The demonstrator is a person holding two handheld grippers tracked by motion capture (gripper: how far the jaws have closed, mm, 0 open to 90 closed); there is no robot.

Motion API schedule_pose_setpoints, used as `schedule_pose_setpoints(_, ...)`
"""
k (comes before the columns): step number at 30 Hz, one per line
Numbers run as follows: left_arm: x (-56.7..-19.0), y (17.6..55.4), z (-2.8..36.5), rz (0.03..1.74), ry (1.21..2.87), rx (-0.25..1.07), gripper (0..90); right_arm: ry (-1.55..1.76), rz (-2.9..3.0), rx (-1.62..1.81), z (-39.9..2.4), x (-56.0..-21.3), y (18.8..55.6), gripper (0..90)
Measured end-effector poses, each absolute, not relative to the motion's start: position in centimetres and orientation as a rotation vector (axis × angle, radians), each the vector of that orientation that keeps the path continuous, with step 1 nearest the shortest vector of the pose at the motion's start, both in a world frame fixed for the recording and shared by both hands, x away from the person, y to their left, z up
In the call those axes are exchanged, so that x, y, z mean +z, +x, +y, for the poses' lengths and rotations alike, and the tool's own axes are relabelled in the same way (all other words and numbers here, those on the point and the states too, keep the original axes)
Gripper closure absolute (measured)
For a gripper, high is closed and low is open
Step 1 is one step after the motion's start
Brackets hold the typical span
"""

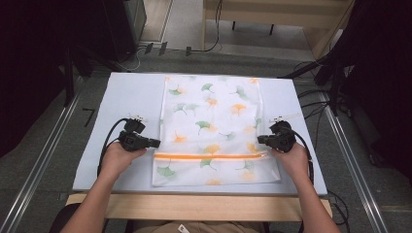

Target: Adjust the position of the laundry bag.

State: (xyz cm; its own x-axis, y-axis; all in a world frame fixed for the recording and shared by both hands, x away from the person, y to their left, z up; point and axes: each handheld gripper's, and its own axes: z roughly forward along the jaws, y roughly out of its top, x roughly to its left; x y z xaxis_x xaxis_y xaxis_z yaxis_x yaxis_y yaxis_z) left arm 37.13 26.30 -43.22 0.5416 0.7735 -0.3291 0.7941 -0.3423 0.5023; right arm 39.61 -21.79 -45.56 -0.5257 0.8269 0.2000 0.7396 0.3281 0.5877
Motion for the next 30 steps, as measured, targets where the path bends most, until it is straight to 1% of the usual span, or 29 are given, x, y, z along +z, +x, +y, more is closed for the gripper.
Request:
schedule_pose_setpoints(4,-43.3,37.2,26.8,1.280,2.169,-0.023,89.9,1.445,2.461,0.976,-21.3,-45.5,39.7,87.5)
schedule_pose_setpoints(21,-42.8,37.2,29.8,1.358,2.106,-0.011,89.9,1.398,2.509,1.026,-18.8,-45.5,39.7,86.3)
schedule_pose_setpoints(26,-42.7,37.2,30.3,1.382,2.115,0.000,89.9,1.377,2.532,1.037,-18.1,-45.6,39.7,85.7)
schedule_pose_setpoints(28,-42.7,37.1,30.4,1.382,2.120,-0.011,89.7,1.371,2.535,1.041,-18.0,-45.5,39.7,84.4)
schedule_pose_setpoints(30,-42.8,37.1,30.4,1.397,2.112,-0.017,88.5,1.375,2.533,1.037,-18.1,-45.6,39.8,80.7)
